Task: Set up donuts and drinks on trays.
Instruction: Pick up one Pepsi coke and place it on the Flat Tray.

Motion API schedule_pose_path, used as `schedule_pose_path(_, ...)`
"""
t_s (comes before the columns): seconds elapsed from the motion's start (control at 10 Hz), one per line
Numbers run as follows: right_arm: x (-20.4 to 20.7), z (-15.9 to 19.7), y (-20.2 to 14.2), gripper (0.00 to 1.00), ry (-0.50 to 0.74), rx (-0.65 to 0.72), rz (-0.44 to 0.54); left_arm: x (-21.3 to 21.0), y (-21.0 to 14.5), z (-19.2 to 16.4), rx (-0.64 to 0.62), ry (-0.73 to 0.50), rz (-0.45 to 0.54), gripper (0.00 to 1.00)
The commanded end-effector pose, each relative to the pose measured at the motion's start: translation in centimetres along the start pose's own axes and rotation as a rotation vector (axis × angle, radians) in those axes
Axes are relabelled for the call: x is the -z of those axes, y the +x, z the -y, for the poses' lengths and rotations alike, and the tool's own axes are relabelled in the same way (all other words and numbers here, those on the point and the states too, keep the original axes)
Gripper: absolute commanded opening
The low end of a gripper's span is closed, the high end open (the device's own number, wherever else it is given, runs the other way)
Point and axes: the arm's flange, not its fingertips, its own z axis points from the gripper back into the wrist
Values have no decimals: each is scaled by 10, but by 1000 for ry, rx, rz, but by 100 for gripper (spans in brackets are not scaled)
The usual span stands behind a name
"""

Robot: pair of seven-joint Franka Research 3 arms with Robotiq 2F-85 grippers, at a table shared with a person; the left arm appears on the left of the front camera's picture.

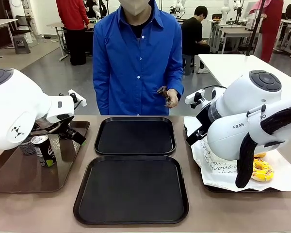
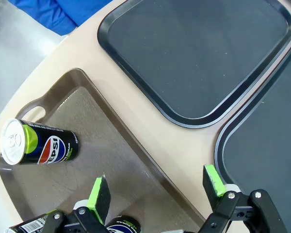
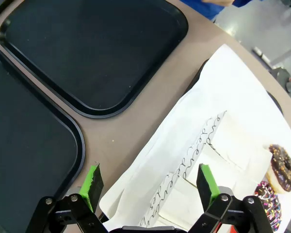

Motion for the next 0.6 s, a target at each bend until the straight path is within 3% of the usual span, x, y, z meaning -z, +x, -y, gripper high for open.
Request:
schedule_pose_path(0.0, 0, 0, 0, 100, 0, 0, 0, 0, 0, 0, 0, 0, 0, 100)
schedule_pose_path(0.5, 0, 0, 0, 100, 0, 0, 0, 0, 0, 0, 0, 0, 0, 100)
